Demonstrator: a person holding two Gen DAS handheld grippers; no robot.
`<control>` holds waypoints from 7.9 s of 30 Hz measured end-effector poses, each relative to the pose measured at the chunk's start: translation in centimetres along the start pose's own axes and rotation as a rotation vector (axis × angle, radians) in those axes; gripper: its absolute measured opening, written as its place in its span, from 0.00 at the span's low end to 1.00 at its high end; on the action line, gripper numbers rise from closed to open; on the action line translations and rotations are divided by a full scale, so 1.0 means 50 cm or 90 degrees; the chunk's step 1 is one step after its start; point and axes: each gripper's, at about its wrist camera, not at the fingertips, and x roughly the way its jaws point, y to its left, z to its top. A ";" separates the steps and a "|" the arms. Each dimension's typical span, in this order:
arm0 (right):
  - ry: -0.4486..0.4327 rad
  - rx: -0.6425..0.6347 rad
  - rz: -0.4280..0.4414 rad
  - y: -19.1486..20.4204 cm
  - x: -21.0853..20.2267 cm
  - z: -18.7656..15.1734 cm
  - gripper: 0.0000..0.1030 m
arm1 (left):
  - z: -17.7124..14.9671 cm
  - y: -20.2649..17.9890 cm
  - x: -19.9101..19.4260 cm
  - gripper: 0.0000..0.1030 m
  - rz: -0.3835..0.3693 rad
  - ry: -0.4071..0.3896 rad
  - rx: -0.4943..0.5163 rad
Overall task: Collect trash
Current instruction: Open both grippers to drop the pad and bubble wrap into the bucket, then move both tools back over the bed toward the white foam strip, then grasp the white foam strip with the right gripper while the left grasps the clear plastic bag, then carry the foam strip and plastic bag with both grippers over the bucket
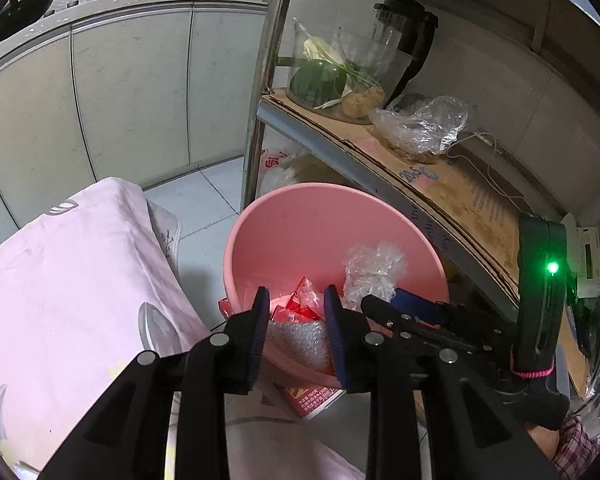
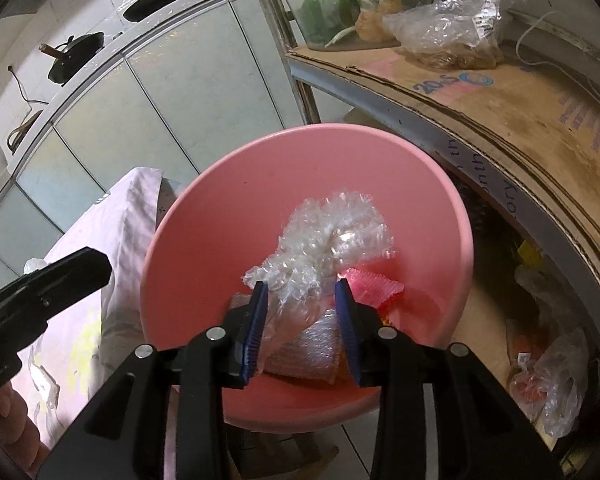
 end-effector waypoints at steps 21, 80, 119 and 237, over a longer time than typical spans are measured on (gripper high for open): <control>-0.019 -0.027 0.031 0.036 -0.085 -0.038 0.44 | -0.032 -0.006 -0.071 0.26 0.021 -0.007 0.001; 0.105 -0.392 0.247 0.455 -0.107 -0.233 0.44 | -0.354 0.377 -0.387 0.26 0.225 -0.023 -0.230; 0.169 -0.481 0.248 0.560 0.004 -0.230 0.36 | -0.052 0.592 -0.193 0.29 0.303 0.006 -0.202; -0.055 -0.008 0.018 0.007 -0.079 0.021 0.36 | -0.004 -0.043 -0.039 0.16 0.043 -0.035 0.075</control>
